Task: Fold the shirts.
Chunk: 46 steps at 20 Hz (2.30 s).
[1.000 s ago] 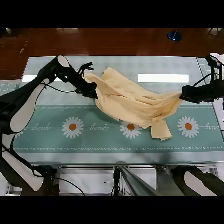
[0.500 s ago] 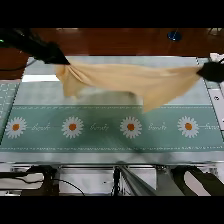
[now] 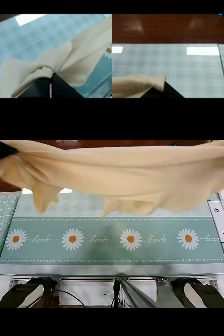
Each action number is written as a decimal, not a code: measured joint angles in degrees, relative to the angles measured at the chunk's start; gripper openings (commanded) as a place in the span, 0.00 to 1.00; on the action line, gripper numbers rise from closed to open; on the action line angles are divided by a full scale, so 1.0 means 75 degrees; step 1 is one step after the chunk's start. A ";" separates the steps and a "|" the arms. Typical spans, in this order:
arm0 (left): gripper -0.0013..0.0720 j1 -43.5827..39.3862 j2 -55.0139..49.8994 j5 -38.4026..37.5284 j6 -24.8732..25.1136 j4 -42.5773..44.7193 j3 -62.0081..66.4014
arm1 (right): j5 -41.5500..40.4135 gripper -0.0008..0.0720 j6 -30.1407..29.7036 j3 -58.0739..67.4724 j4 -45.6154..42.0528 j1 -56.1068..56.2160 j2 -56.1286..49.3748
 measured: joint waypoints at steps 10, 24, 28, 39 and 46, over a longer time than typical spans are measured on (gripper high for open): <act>0.05 0.0000 0.1431 -0.0868 -0.1058 0.0047 -0.1306 | 0.2288 0.03 0.0353 -0.0720 -0.0280 0.0000 0.0125; 0.05 0.0003 0.0388 0.2964 0.0268 -0.1186 -0.7050 | -0.2063 0.04 0.0315 -0.6018 0.1131 0.0000 0.0012; 0.05 0.0003 -0.0189 0.3966 0.0836 -0.2069 -0.7175 | -0.2763 0.03 0.0169 -0.6143 0.1786 0.0000 -0.0373; 0.05 -0.0009 -0.1687 0.5082 0.1314 -0.2515 -0.7216 | -0.3719 0.04 -0.0329 -0.6190 0.2460 0.0000 -0.1749; 0.50 -0.0111 -0.2483 0.5601 0.1355 -0.2521 -0.7216 | -0.4269 0.26 -0.0595 -0.6190 0.3363 0.0000 -0.2605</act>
